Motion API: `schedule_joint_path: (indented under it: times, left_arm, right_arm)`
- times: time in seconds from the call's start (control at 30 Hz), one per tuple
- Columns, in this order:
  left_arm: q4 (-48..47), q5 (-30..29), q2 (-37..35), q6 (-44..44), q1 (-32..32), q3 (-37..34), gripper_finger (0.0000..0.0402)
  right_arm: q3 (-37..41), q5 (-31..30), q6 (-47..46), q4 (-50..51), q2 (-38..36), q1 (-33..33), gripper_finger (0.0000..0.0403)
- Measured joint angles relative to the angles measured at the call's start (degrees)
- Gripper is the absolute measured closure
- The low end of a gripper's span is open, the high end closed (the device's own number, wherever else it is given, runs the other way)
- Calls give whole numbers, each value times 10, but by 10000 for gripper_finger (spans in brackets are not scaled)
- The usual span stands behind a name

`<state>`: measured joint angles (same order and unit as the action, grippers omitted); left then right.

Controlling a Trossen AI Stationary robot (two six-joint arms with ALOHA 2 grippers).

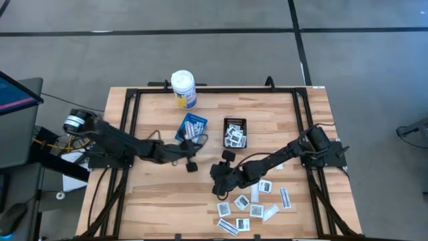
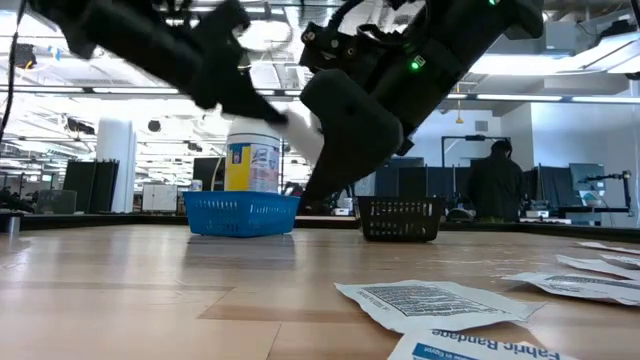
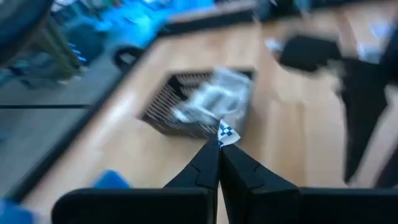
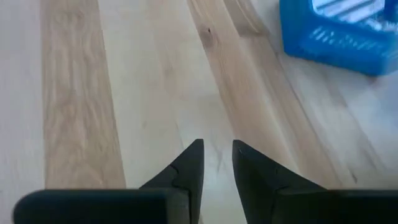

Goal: Pick & Place First Aid Supplies

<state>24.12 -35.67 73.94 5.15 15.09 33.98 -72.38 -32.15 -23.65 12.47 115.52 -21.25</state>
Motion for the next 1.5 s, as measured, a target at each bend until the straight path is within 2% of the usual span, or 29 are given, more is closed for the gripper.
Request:
schedule_joint_path:
  times: [0.13, 0.27, 0.5, 0.6, 0.77, 0.83, 1.1, 1.33, 1.4, 1.5]
  left_arm:
    - [-57, -62, -85, -6, 0, 0, 391]
    - [-141, -99, -147, -74, -8, 0, 394]
    - [-175, -98, -150, -144, -51, 0, 389]
    - [-211, -67, -133, -153, -87, 0, 388]
    - [-230, 103, -116, -192, -167, 0, 387]
    - [-228, 141, -114, -195, -189, 0, 381]
    - [-232, 144, -112, -196, -213, 0, 343]
    - [-284, 29, -109, -217, -215, 0, 313]
    - [-292, 31, -109, -218, -216, 0, 313]
    - [-283, 84, -109, -218, -213, 0, 312]
  right_arm:
    - [0, 2, -44, 26, 0, -4, 325]
    - [0, 3, -79, 36, 0, -13, 325]
    - [0, 7, -111, 34, 0, -30, 325]
    - [0, 7, -111, 34, 0, -35, 325]
    - [0, 7, -111, 33, 0, -39, 325]
    - [0, 7, -111, 34, 0, -39, 325]
    - [0, 7, -109, 36, 0, -39, 325]
    - [0, 6, -109, 36, 0, -39, 325]
    - [0, 6, -109, 36, 0, -38, 325]
    - [0, 6, -103, 36, 0, -35, 325]
